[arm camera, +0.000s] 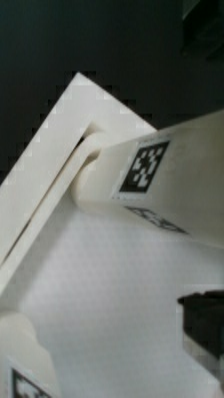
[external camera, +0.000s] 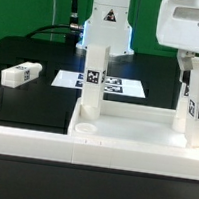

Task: Assemble desk

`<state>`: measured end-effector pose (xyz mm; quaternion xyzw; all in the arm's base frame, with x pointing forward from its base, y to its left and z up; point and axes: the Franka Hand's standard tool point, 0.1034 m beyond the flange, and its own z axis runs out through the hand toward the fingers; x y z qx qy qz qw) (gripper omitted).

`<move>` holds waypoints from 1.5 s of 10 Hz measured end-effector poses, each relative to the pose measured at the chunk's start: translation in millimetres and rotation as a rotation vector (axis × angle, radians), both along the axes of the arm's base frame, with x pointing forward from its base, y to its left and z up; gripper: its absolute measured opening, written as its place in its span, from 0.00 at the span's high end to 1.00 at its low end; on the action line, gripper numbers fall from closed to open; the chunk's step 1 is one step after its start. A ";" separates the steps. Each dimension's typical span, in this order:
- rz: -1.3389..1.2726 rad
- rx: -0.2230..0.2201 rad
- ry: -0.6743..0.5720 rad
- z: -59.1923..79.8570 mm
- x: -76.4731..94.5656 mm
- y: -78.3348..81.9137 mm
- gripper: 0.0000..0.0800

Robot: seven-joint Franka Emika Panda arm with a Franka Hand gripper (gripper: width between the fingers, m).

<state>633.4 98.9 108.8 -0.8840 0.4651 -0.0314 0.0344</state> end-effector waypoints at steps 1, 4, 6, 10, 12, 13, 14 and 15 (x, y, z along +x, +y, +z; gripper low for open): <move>0.087 -0.008 -0.003 0.2 0.2 0.0 0.19; 0.339 -0.038 -0.015 1.6 2.1 -1.4 0.19; 0.513 -0.058 -0.030 2.7 4.3 -2.3 0.19; 0.784 -0.088 -0.042 3.4 5.5 -2.9 0.19; 0.923 -0.112 -0.039 3.3 5.5 -4.7 0.19; 0.944 -0.116 -0.038 3.3 5.5 -5.2 0.19; 0.952 -0.122 -0.035 3.2 5.6 -6.4 0.32; 0.949 -0.122 -0.035 3.1 5.6 -6.7 0.32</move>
Offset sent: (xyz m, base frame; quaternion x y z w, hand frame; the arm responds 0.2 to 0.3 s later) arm 0.0069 0.0074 0.0040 0.0243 -0.0035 -0.1703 0.9851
